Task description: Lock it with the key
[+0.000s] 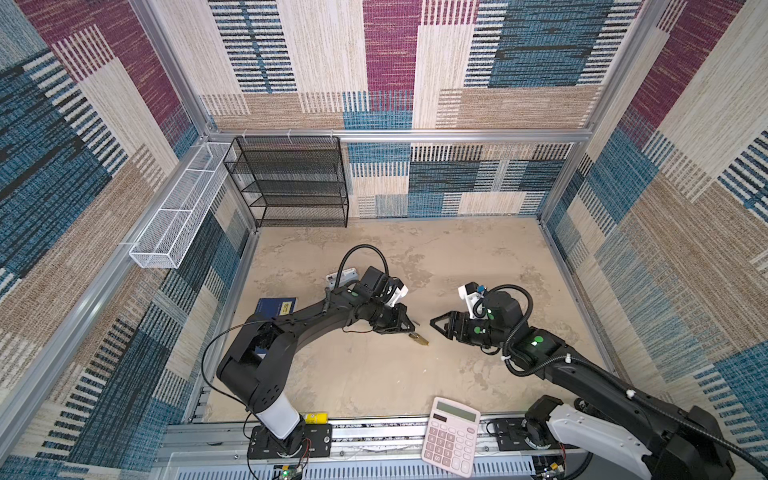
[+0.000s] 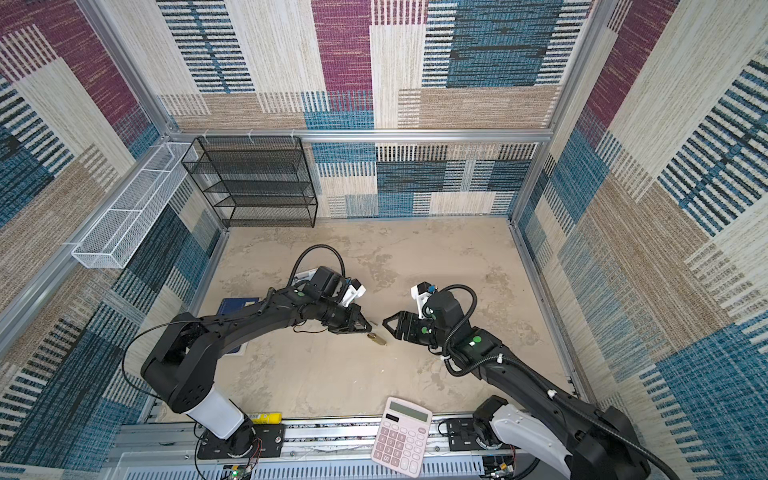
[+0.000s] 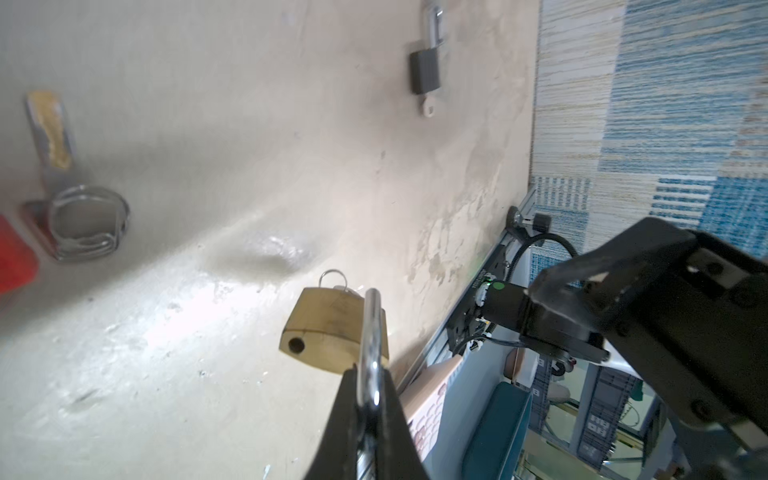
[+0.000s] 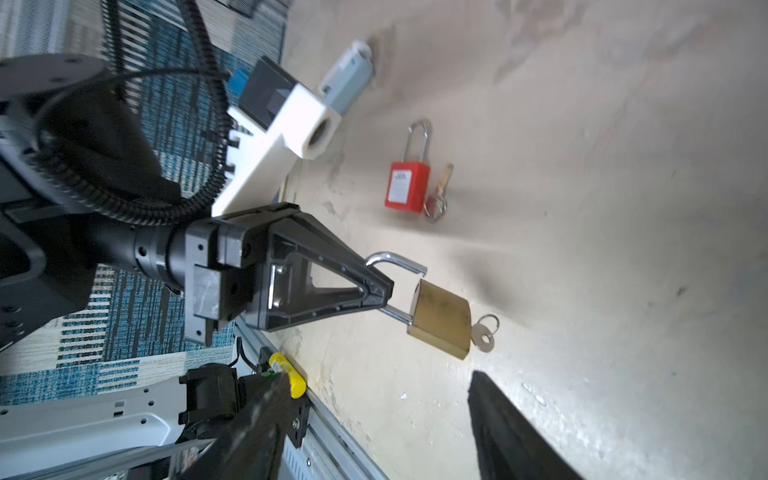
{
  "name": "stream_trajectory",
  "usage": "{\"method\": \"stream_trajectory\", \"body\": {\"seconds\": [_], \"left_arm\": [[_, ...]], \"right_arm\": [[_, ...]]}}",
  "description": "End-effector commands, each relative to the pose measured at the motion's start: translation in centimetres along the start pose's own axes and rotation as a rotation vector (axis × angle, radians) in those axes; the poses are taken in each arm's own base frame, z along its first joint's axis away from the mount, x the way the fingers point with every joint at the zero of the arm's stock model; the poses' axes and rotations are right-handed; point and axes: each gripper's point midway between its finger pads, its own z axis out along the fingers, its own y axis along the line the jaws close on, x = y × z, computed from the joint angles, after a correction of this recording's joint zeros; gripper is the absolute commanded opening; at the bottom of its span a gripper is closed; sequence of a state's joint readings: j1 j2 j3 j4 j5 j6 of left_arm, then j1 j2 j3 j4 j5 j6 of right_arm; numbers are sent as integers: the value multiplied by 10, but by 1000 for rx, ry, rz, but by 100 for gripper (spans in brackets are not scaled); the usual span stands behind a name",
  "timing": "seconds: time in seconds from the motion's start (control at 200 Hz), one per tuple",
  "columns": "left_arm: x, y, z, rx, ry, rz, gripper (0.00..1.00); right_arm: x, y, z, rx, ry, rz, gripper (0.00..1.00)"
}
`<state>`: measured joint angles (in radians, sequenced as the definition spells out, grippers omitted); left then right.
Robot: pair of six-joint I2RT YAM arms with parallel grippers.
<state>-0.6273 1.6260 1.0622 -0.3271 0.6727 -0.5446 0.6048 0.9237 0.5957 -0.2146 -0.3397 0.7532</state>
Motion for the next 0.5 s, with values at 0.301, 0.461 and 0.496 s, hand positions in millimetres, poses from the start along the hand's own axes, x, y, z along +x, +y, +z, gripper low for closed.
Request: {"method": "stream_trajectory", "body": {"seconds": [0.301, 0.461, 0.496], "left_arm": [[-74, -97, -98, 33, -234, 288, 0], [-81, -126, -122, 65, -233, 349, 0], [-82, -130, -125, 76, -230, 355, 0]], "right_arm": [[-94, 101, -85, -116, -580, -835, 75], [-81, 126, -102, -165, -659, -1198, 80], [-79, 128, -98, -167, -616, -1239, 80]]}}
